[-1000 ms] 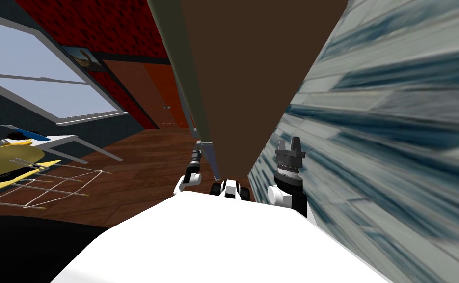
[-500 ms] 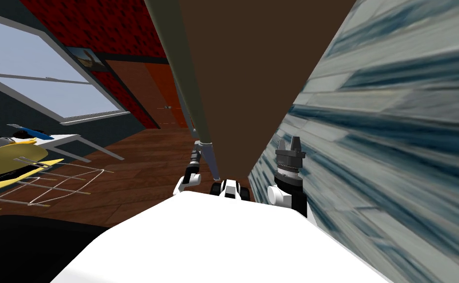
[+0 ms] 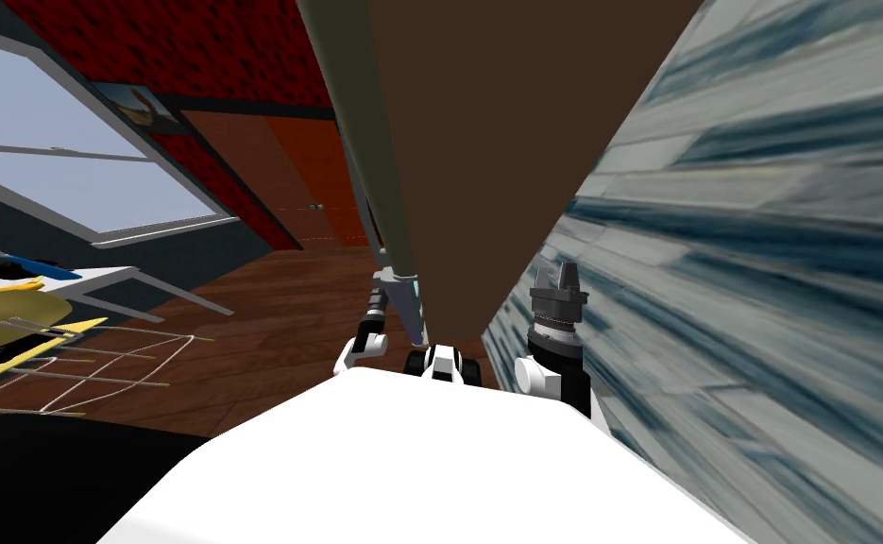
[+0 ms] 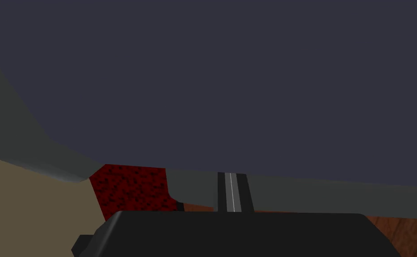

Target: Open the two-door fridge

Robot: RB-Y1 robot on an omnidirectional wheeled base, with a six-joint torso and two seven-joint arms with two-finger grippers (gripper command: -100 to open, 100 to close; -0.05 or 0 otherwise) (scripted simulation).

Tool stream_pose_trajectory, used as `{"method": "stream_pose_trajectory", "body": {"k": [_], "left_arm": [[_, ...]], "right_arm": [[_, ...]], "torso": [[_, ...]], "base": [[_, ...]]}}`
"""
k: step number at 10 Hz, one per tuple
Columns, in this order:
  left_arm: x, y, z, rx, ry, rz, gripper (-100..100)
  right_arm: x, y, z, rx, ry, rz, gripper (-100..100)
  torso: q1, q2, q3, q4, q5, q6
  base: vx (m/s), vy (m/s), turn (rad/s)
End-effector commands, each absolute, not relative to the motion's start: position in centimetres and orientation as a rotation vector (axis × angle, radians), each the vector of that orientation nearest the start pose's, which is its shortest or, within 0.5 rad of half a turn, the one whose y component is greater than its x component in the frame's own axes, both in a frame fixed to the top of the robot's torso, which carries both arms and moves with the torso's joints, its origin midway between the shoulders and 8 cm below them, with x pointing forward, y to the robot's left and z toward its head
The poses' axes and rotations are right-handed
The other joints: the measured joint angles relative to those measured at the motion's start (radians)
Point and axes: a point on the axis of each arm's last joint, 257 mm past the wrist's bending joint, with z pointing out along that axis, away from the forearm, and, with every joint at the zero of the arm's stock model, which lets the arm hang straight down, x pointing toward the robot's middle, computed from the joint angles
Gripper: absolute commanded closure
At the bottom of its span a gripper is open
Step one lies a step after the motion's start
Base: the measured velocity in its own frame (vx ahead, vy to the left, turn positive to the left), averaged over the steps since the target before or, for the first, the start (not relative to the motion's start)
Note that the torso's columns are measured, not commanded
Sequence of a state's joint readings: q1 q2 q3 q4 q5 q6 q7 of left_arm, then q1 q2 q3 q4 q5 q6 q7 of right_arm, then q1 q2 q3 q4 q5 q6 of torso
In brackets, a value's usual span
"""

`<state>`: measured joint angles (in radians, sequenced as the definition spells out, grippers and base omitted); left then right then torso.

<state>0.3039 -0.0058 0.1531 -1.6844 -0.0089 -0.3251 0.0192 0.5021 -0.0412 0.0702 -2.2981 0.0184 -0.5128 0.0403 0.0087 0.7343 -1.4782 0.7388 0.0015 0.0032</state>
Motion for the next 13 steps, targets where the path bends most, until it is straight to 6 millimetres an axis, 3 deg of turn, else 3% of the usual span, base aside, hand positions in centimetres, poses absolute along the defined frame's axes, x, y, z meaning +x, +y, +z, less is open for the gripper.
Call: {"method": "stream_pose_trajectory", "body": {"k": [1,6,13], "left_arm": [[44.2,34.1,-22.1,-1.141,0.966,-1.087,100],[44.9,32.8,-21.7,-1.114,1.005,-1.139,100],[45.7,31.0,-21.5,-1.082,1.062,-1.203,100]], "right_arm": [[34.1,-24.9,3.3,0.588,0.648,1.332,0],[34.1,-24.9,3.3,0.588,0.648,1.332,0],[34.1,-24.9,3.3,0.588,0.648,1.332,0]], "torso": [[-0.007,0.0,0.0,-0.001,-0.001,-0.002],[-0.013,-0.007,-0.004,-0.001,-0.003,0.006],[-0.008,0.005,0.003,0.0,-0.002,-0.003]], "base": [[-0.049,0.285,-0.086],[-0.025,0.325,-0.098],[-0.049,0.285,-0.096]]}}
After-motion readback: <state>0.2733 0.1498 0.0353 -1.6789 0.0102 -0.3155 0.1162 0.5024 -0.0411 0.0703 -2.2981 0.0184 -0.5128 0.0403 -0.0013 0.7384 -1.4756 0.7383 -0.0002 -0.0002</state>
